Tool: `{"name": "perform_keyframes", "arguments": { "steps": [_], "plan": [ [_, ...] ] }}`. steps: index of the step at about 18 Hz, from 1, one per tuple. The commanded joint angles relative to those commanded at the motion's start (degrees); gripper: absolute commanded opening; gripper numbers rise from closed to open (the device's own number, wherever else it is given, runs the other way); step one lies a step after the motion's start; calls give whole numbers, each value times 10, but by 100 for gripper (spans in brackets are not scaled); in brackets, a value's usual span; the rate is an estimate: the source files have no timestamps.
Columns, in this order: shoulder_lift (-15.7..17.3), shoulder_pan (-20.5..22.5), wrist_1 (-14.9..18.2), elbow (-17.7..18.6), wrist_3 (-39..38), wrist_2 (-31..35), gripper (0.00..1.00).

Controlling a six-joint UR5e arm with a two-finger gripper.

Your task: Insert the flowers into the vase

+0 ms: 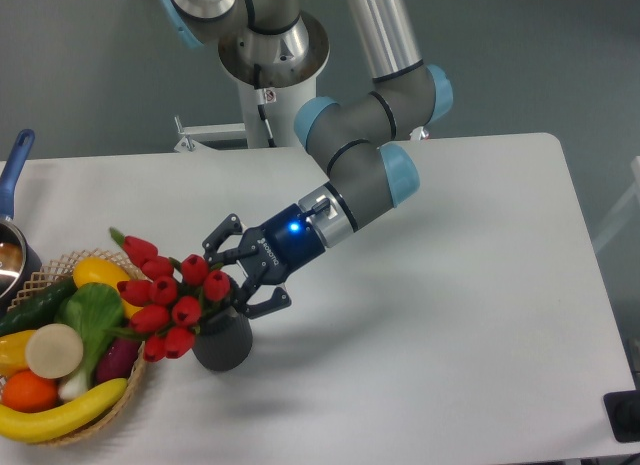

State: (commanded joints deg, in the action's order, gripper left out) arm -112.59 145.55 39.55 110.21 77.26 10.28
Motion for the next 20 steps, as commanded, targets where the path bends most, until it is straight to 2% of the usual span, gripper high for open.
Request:
{"name": "perform_keyframes", "arguments": {
  "steps": [2,3,8,11,14,17,18,20],
  "plan": [
    [14,5,1,-4,-1,13,100],
    [31,9,2,-8,-4,39,100],
    [111,14,3,-16,-5,211,100],
    [167,18,9,-11,-12,356,100],
    [206,39,16,-18,-53,423,100],
    [239,63,46,-39,-54,479,100],
    [248,66,68,-54,-54,504,100],
    [255,74,137,-86,-43,544,100]
  ]
}}
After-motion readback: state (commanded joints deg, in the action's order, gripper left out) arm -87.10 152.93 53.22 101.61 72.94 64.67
